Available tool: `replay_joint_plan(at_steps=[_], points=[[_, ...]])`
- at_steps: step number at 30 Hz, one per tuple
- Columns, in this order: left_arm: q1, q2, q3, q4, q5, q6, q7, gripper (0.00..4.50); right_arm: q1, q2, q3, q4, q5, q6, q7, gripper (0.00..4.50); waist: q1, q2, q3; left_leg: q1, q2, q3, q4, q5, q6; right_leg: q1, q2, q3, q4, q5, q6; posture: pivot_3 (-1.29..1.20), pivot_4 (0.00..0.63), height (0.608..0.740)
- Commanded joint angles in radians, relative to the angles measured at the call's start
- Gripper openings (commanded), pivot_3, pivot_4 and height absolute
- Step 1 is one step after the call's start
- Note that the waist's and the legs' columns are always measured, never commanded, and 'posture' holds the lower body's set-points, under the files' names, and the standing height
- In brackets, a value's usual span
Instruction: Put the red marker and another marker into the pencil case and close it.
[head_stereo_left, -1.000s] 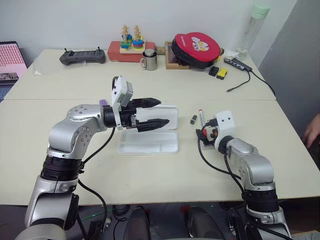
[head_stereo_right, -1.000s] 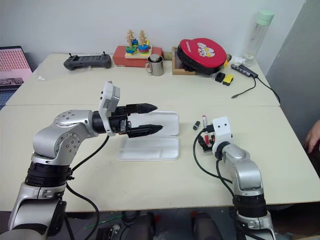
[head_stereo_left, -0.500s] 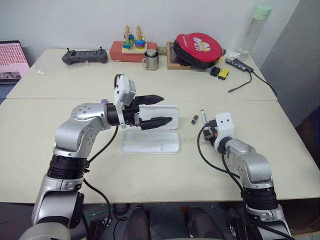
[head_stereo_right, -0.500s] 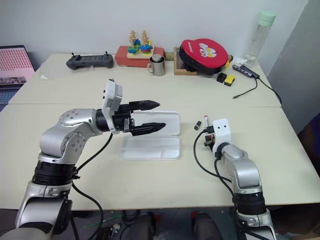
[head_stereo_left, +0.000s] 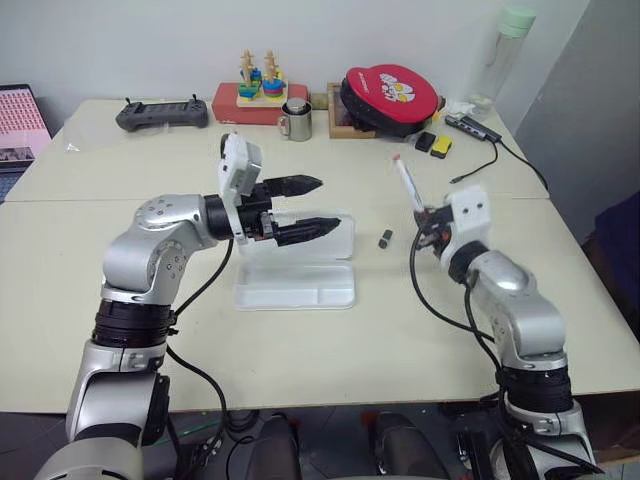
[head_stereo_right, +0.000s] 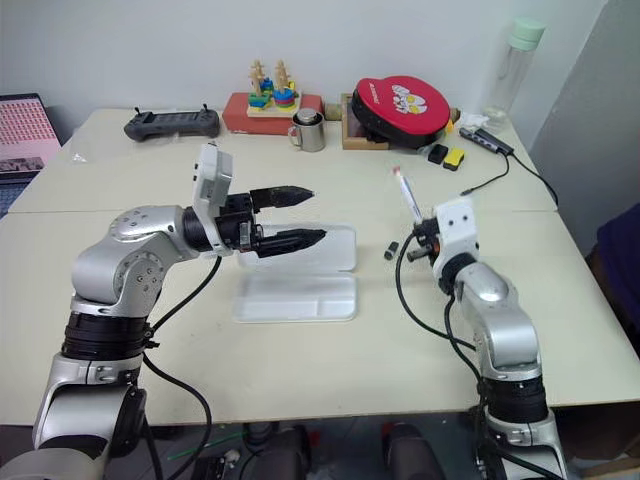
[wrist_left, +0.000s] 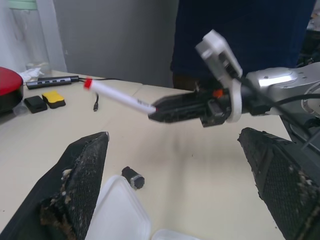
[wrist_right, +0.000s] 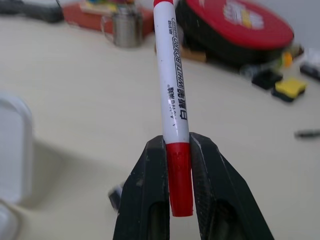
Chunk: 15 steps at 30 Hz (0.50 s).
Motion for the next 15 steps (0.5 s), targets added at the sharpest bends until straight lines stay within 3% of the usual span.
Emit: replay_joint_plan(at_steps=[1,3,6,15], points=[[0.104,0.155,0.186,-0.005,-0.027,0.031,0.002,4.5,-0.105,-0.114,0.058,-0.05,0.131,-0.076,0.301,0.27,-0.017,0.002,0.001,0.0,0.0,0.001,0.0,0.0,0.0,0.0,0.0,0.001,0.0,0.0,0.0,0.0,0.15,0.74],[0.157,0.215,0.229,-0.003,-0.034,0.037,-0.008,4.5,-0.157,-0.18,0.138,-0.01,0.151,-0.101,0.457,0.27,-0.034,0.003,0.002,0.001,0.0,0.002,0.0,0.0,0.0,-0.001,0.0,0.003,0.001,0.0,0.0,0.0,0.15,0.74],[0.218,0.256,0.261,-0.028,-0.06,0.066,-0.02,4.5,-0.244,-0.212,0.253,0.113,0.104,-0.158,0.574,0.27,-0.027,0.002,0.002,0.002,0.002,0.0,-0.001,0.0,0.0,-0.001,0.001,0.0,0.001,-0.001,-0.002,0.0,0.15,0.74],[0.446,0.298,0.342,-0.167,-0.057,0.076,0.026,4.5,-0.357,-0.114,0.477,0.454,-0.053,-0.341,0.674,0.27,-0.001,0.001,0.002,0.0,0.001,0.001,-0.001,0.0,0.0,-0.002,-0.001,-0.001,0.0,-0.001,-0.002,0.0,0.15,0.74]])
